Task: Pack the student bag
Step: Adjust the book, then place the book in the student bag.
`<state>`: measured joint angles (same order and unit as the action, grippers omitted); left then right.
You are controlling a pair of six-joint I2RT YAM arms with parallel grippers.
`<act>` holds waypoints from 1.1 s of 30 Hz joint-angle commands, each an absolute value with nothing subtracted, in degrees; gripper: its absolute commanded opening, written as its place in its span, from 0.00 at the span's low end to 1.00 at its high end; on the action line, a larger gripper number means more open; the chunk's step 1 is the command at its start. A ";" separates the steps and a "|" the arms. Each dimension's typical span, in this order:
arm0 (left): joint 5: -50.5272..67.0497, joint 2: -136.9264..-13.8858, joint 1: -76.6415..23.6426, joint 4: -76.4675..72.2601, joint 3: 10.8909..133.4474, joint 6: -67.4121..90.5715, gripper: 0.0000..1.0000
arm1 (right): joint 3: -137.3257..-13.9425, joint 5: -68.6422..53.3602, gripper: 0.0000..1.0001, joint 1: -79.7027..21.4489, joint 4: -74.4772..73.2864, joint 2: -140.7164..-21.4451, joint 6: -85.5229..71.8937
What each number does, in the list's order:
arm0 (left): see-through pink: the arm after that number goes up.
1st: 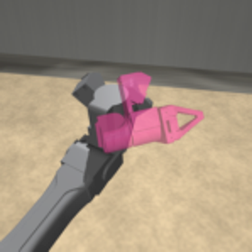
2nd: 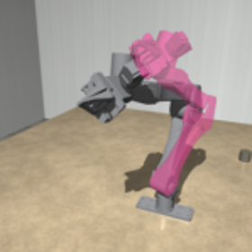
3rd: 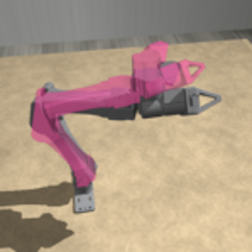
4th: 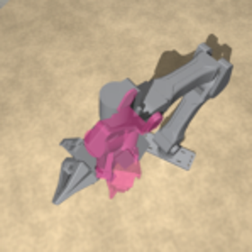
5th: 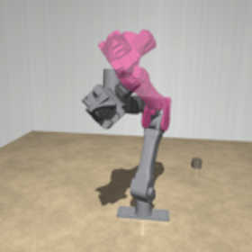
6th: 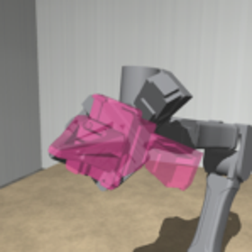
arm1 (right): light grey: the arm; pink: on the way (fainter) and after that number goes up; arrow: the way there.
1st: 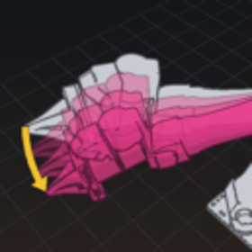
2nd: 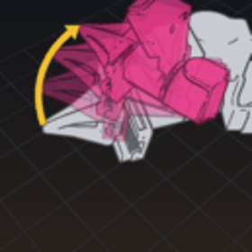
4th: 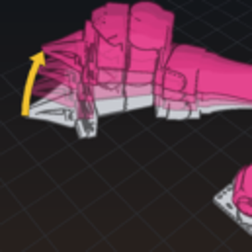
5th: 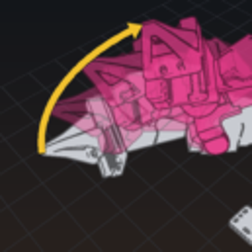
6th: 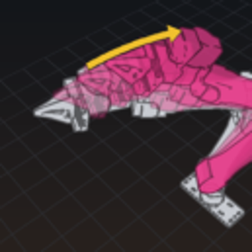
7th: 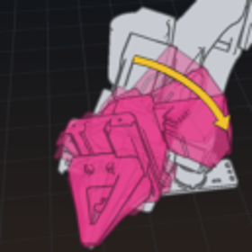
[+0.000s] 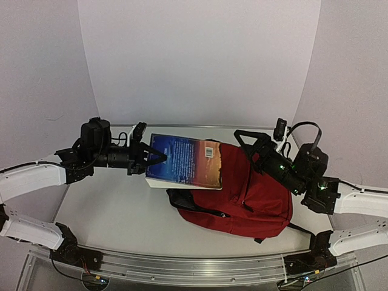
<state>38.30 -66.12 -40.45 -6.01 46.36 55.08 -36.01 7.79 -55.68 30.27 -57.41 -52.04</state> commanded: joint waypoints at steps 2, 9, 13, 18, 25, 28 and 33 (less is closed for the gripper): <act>32.02 -61.58 -31.31 2.88 49.31 53.12 0.00 | -44.34 14.58 0.98 -55.77 13.73 -59.86 -42.19; 28.28 -57.98 -21.34 18.73 53.25 46.53 0.00 | -59.17 24.57 0.98 -60.11 -7.39 -75.63 -36.73; 23.50 -57.78 -16.25 27.22 55.01 43.37 0.00 | -67.04 33.55 0.98 -64.88 -14.42 -85.93 -35.79; 24.64 -58.74 -14.46 27.15 52.99 43.91 0.00 | -77.34 39.54 0.98 -67.21 -22.80 -99.81 -35.45; 25.97 -58.82 -14.31 25.82 51.12 43.98 0.00 | -90.46 42.04 0.98 -67.51 -31.84 -114.96 -35.73; 26.34 -58.71 -14.27 25.87 50.89 43.62 0.00 | -96.13 43.49 0.98 -67.53 -36.89 -120.68 -36.09; 27.24 -58.73 -14.28 26.28 51.28 43.10 0.00 | -102.35 49.05 0.97 -67.56 -45.18 -126.31 -39.11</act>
<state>23.36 -60.42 -14.31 34.34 49.23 44.68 -97.40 41.80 -67.53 -35.15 -123.36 -36.37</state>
